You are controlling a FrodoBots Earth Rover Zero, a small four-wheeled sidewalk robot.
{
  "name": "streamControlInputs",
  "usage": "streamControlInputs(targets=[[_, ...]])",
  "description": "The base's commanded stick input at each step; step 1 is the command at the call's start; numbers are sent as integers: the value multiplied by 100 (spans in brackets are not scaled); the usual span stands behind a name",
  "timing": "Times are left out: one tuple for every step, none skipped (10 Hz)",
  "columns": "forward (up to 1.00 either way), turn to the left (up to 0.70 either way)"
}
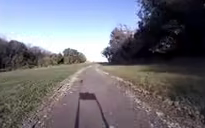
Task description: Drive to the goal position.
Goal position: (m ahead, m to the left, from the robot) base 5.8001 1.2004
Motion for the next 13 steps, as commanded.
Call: streamControlInputs(targets=[[50,0],[50,0],[50,0],[50,0],[50,0],[50,0],[50,0],[50,0],[50,0],[50,1],[50,4],[50,29],[50,39]])
